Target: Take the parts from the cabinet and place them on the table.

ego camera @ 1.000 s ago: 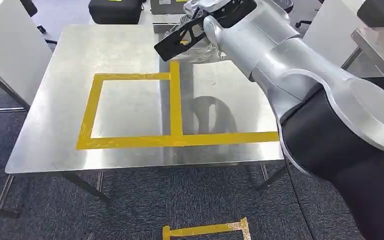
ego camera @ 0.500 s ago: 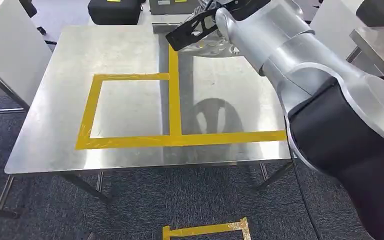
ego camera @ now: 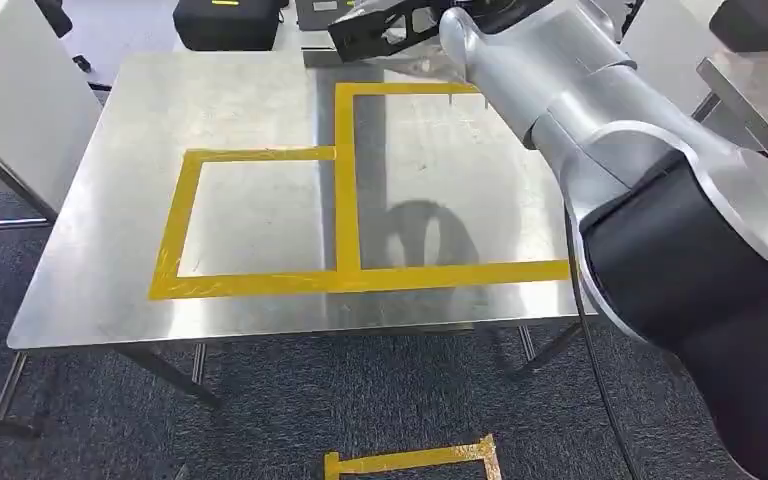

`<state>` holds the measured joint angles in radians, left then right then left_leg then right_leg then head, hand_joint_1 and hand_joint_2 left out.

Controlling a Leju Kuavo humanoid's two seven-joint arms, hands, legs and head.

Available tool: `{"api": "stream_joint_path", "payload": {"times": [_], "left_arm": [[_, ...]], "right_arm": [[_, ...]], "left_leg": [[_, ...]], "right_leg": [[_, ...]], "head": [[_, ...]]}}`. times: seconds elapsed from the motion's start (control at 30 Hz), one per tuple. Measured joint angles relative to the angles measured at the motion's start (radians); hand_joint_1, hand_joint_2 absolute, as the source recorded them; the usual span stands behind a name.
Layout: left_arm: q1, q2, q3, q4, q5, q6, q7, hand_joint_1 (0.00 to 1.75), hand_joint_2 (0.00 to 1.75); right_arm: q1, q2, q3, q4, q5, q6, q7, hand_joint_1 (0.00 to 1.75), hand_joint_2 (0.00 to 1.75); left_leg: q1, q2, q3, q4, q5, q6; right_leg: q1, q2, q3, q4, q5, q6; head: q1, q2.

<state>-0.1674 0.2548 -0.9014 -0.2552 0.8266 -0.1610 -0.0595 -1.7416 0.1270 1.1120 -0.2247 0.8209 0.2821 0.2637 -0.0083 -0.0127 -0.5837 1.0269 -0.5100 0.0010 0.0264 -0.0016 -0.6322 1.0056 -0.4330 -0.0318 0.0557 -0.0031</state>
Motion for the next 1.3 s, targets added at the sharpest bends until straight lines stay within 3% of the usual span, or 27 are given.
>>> {"api": "stream_joint_path", "payload": {"times": [0.1,0.33,0.57,0.9,1.3], "left_arm": [[0.0,-0.001,0.005,0.0,-0.004,0.005,0.008,0.0,1.75],[-0.002,-0.009,0.013,0.0,-0.028,0.022,0.023,0.0,1.75],[-0.002,-0.022,0.013,0.0,-0.032,0.028,0.024,0.0,1.75],[-0.002,-0.034,0.014,0.0,-0.041,0.033,0.042,0.0,1.75],[-0.002,-0.044,0.015,0.0,-0.059,0.032,0.035,0.0,1.75]], "right_arm": [[0.0,0.0,-0.033,0.0,-0.015,-0.091,0.058,1.75,1.75],[0.076,0.019,-0.11,0.0,-0.027,-0.069,0.147,1.75,1.75],[0.138,0.02,-0.163,0.0,-0.026,-0.07,0.151,1.75,1.75],[0.213,0.018,-0.22,0.0,0.011,0.014,0.168,1.75,1.75],[0.233,0.028,-0.248,-0.004,0.049,0.05,0.159,1.75,1.75]], "left_leg": [[0.0,0.001,0.0,0.0,0.0,0.0],[0.0,0.007,0.002,0.0,0.0,0.0],[0.0,0.007,0.002,0.0,0.0,0.0],[0.0,0.006,0.002,0.0,0.0,0.0],[0.0,0.005,0.003,0.0,0.0,0.0]], "right_leg": [[0.0,0.0,0.0,0.0,0.0,0.0],[0.0,0.002,0.001,0.0,0.0,0.0],[0.0,0.003,0.001,0.0,0.0,0.0],[0.0,0.003,0.001,0.0,0.0,0.0],[0.0,0.003,0.002,0.0,0.0,0.0]], "head": [[0.0,0.0],[0.0,0.0],[0.0,0.0],[0.0,0.0],[-0.001,0.0]]}}
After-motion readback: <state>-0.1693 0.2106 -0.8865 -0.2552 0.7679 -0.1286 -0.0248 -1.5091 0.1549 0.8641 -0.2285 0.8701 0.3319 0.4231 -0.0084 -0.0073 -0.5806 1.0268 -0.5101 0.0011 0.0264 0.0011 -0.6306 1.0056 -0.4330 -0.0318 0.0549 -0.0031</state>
